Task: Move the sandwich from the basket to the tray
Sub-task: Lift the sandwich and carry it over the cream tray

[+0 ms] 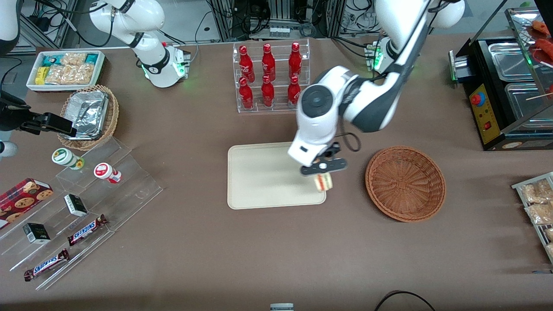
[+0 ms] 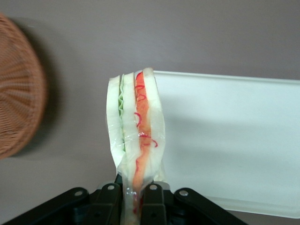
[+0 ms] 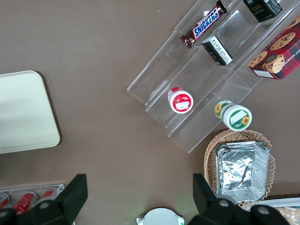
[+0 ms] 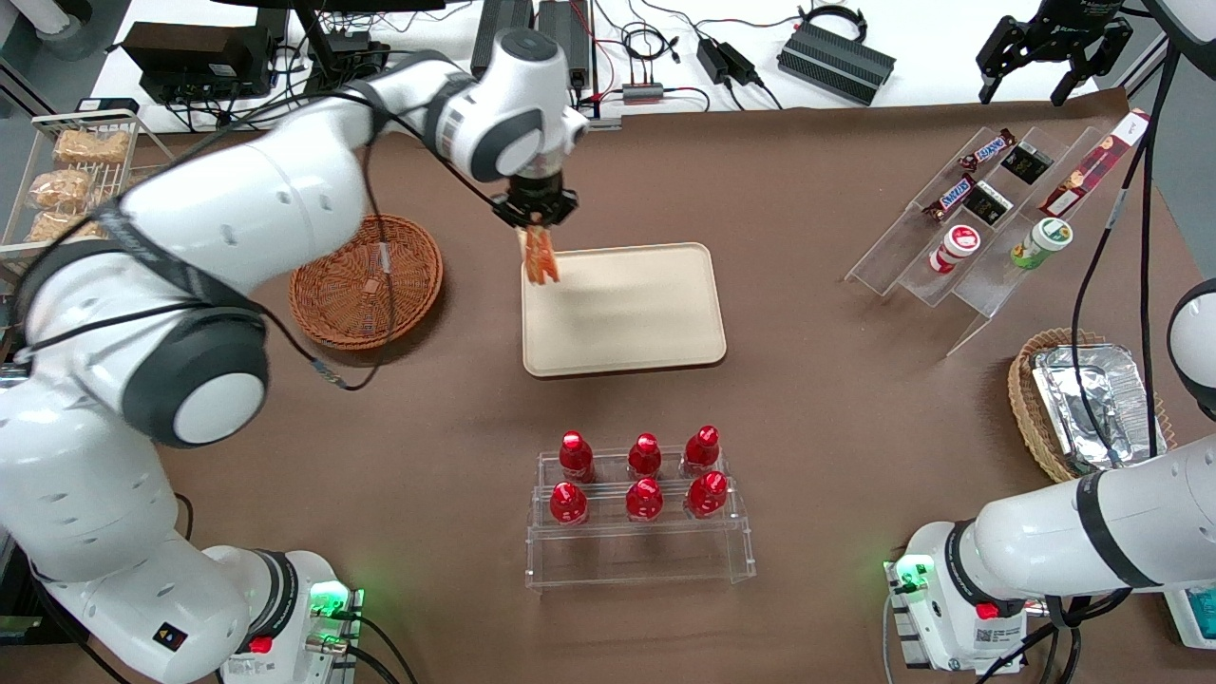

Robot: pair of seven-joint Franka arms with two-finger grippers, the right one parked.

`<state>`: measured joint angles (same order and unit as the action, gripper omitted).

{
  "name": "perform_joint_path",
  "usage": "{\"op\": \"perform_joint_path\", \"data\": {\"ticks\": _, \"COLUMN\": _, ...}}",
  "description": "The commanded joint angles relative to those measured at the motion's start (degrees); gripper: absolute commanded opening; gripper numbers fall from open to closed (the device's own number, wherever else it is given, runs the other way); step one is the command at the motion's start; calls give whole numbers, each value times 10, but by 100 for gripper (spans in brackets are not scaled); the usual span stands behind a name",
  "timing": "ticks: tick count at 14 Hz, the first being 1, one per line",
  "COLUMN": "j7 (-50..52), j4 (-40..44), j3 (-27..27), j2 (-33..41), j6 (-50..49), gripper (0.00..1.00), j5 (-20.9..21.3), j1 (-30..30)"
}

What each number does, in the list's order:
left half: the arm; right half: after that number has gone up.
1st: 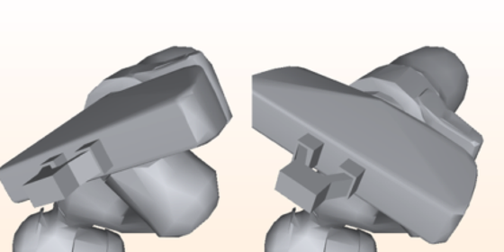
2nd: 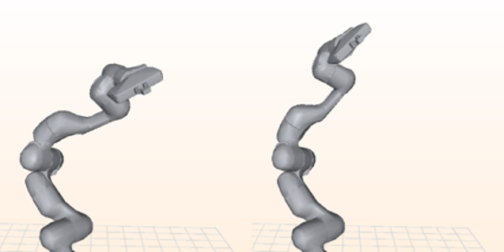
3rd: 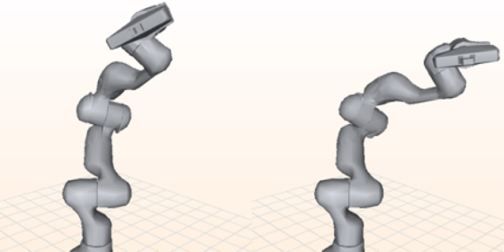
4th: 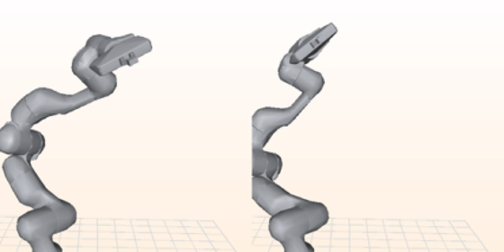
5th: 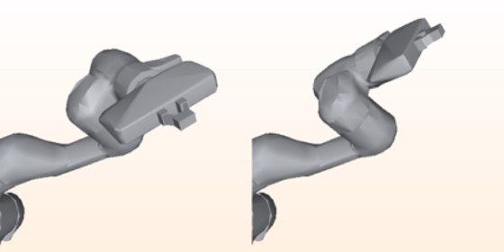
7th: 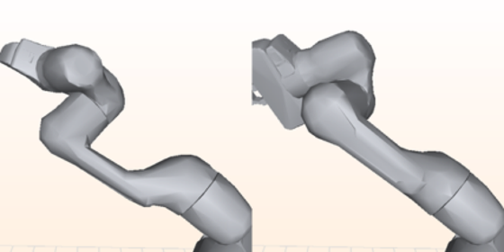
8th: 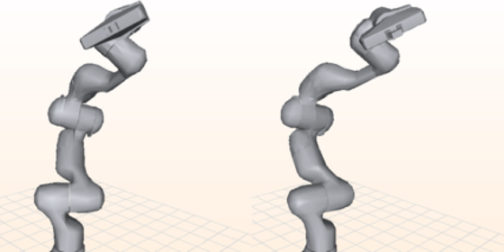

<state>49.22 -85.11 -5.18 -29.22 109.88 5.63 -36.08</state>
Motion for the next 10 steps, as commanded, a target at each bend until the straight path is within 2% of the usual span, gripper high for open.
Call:
{"op": "perform_joint_path", "data": {"ticks": 1, "j7": 8, "j4": 48, "j3": -14, "j2": -49, "j6": 31, "gripper": 0, "j5": -20, "j1": -7}}
{"op": "perform_joint_path", "data": {"ticks": 10, "j7": -17, "j4": 43, "j3": -16, "j2": -121, "j6": 125, "gripper": 0, "j5": -13, "j1": -46}}
